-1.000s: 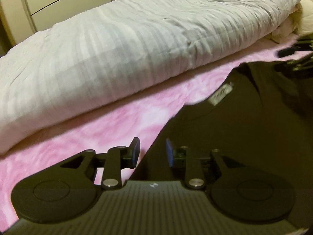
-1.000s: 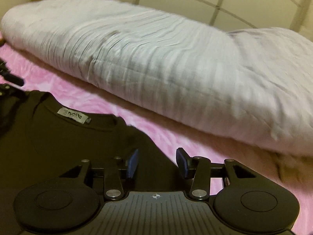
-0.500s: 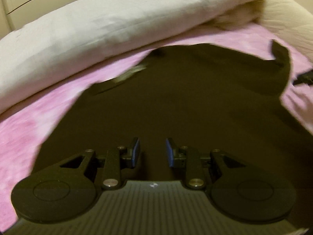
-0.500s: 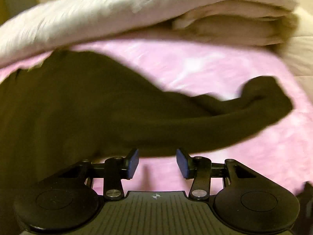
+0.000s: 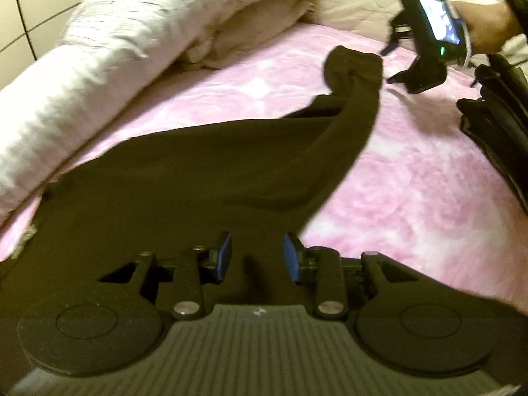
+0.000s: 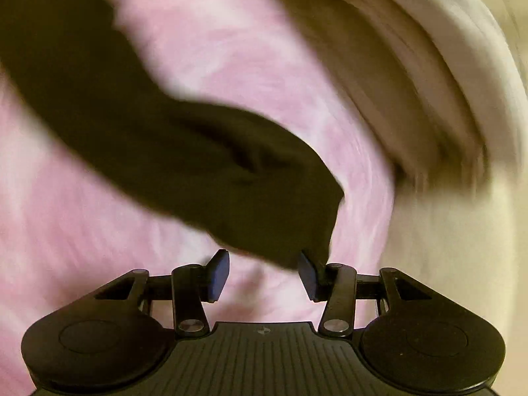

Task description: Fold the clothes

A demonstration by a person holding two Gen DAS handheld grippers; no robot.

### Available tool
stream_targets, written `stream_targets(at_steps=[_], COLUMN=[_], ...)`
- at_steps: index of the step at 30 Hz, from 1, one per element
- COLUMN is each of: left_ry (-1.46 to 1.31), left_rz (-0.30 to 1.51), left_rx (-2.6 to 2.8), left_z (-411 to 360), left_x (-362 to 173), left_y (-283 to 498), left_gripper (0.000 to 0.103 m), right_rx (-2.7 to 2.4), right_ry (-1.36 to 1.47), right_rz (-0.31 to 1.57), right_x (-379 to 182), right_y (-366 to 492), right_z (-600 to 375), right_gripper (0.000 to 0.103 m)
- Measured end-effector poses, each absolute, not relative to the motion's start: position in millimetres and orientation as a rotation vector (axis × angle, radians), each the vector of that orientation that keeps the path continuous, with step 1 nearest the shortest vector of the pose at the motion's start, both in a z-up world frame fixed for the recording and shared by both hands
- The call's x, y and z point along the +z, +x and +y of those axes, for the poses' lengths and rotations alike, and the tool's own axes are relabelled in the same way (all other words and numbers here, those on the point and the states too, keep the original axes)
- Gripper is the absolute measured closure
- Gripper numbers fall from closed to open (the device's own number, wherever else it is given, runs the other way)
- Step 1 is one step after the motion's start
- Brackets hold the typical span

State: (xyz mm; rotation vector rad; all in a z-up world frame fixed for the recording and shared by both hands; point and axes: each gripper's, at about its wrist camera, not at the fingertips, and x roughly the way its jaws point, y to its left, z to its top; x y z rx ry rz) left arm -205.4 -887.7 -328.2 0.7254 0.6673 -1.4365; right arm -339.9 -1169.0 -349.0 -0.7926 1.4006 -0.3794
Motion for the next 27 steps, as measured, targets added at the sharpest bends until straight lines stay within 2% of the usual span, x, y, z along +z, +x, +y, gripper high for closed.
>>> stream_targets(at_steps=[3,4,5,9,14,18,20,27], left_ry=[0.729,0.733,0.737,0.743,0.754,0.758,0.758,0.751], left_rz=[0.689,0.695,0.700,0.711,0.708,0.687,0.683,0.733], left_rx=[-1.439,-1.437,-1.433,-1.434,-1.444,-1.443,-1.430,-1.263], left_z=[-900.5,-902.8,-904.1,-905.0,-906.1,-900.2,-891.0,-815.9], left_x=[-335.9,-337.5,-338.7,-334.6,-324.2,-312.7,-307.0,-288.2], left_y=[-219.3,-222.0,-223.8,-226.5,-224.9,-221.9,-219.0,-193.3], left_gripper=[0.073,0.073,0.073,0.073,0.073,0.073,0.073,0.072], right_rx=[-0.280,-0.277,-0.288,-0.378,-0.445,-0.473,-0.515,-0.518], right_ry=[-0.867,-0.848,-0.836,-0.781,-0.529,-0.502,-0.519,-0.453], right_rz=[1.405,1.414,1.425,1.478,1.712,1.700,1.691,1.507], right_x=[-365.9,-367.4,-367.0,-355.3,-346.9,-342.8,-334.9,-287.1], right_y=[-338.9,-336.5,-335.3,-335.4,-364.8,-368.6,-366.6,-338.8], right_z=[-1174.2,-1177.6,-1180.3,-1190.1,-1187.0,-1176.3,-1173.1,-1112.2], right_gripper=[0.057,0.067,0.103,0.103,0.102,0.100,0.088,0.060])
